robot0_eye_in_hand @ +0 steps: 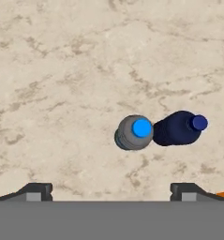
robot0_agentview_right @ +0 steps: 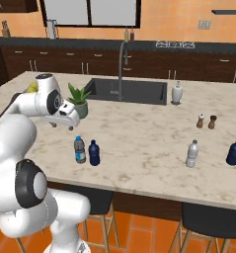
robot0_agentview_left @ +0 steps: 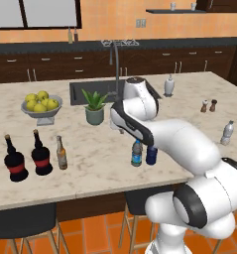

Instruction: Move the plastic bottles in the middle to the plastics group, and the glass bottles in the middle to the glass group.

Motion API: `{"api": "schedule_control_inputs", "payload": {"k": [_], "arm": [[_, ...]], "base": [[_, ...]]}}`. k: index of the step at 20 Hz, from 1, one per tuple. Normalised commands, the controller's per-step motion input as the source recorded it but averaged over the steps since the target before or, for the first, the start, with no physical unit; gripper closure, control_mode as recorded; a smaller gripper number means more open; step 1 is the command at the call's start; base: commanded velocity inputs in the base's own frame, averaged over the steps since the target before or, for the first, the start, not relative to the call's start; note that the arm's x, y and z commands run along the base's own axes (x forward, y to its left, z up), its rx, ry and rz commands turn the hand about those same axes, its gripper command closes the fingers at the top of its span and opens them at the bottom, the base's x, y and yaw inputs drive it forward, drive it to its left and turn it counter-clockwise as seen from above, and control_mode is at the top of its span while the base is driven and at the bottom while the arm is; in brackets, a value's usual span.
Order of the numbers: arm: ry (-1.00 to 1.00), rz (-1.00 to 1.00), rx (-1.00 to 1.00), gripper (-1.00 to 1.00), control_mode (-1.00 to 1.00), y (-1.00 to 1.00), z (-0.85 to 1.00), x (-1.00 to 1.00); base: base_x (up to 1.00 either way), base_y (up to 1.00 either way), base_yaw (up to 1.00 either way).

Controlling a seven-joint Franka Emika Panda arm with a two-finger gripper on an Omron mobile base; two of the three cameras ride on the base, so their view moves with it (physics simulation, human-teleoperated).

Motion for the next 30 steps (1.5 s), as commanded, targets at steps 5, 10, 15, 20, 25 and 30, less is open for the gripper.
{"api": "schedule_control_inputs", "payload": {"k": [5,10,15,20,25,30], "arm": [[0.00,-0.03,0.03,-1.00,-1.00,-0.66,-0.04,0.00],[-0.01,0.07,0.03,-1.00,-1.00,-0.31,-0.21,0.07],[-0.02,0.18,0.00,-1.00,-1.00,0.09,-0.21,0.19],[0.06,0.20,-0.01,-1.00,-1.00,0.05,-0.01,0.32],[0.17,0.06,-0.10,-1.00,-1.00,0.00,0.00,0.01],[0.09,0.03,-0.04,-1.00,-1.00,0.00,-0.19,0.06]], "base": [[0.00,0.00,0.00],[0.00,0.00,0.00],[0.00,0.00,0.00],[0.00,0.00,0.00],[0.00,0.00,0.00],[0.00,0.00,0.00]]}}
